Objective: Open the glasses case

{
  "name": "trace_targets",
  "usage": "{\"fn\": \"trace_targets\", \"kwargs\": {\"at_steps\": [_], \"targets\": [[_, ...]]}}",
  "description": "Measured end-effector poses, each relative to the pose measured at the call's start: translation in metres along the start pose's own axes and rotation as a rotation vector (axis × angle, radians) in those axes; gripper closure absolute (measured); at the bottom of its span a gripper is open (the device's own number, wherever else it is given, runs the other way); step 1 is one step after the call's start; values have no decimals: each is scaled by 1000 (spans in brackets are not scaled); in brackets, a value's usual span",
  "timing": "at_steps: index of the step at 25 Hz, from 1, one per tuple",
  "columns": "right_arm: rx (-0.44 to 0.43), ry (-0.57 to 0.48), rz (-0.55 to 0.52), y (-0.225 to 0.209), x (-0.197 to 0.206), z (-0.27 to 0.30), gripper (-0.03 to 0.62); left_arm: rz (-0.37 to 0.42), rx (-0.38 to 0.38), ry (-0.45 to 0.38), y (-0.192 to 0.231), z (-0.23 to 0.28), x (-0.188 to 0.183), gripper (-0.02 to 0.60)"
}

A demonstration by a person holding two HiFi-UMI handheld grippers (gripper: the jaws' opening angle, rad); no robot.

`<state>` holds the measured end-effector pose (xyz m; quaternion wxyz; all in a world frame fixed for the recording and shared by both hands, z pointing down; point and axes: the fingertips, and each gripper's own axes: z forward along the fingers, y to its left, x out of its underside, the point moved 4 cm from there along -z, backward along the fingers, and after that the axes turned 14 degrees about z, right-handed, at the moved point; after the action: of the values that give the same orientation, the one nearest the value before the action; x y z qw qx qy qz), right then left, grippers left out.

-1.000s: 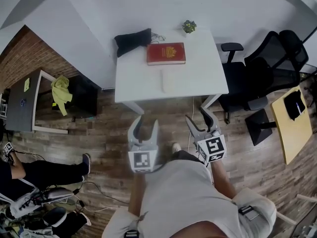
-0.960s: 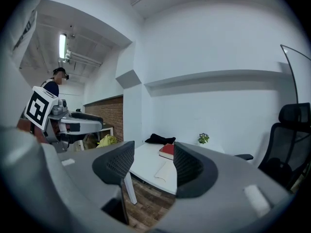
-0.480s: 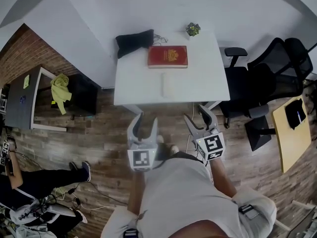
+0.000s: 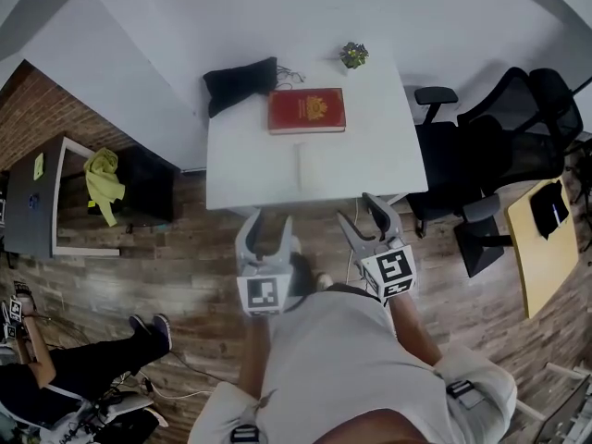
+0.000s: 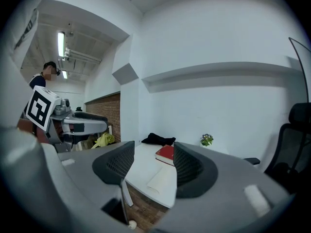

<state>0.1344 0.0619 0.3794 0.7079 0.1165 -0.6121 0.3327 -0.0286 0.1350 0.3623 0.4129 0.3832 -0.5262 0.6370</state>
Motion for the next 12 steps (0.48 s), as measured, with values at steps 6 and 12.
{"fn": "trace_targets", "kwargs": {"at_steps": [6, 12], "targets": [[25, 6, 0, -6, -7, 30, 341, 21, 7, -32, 27, 24, 8, 396], [63, 14, 14, -12, -14, 61, 341, 23, 42, -37, 53, 50, 13, 396]]}}
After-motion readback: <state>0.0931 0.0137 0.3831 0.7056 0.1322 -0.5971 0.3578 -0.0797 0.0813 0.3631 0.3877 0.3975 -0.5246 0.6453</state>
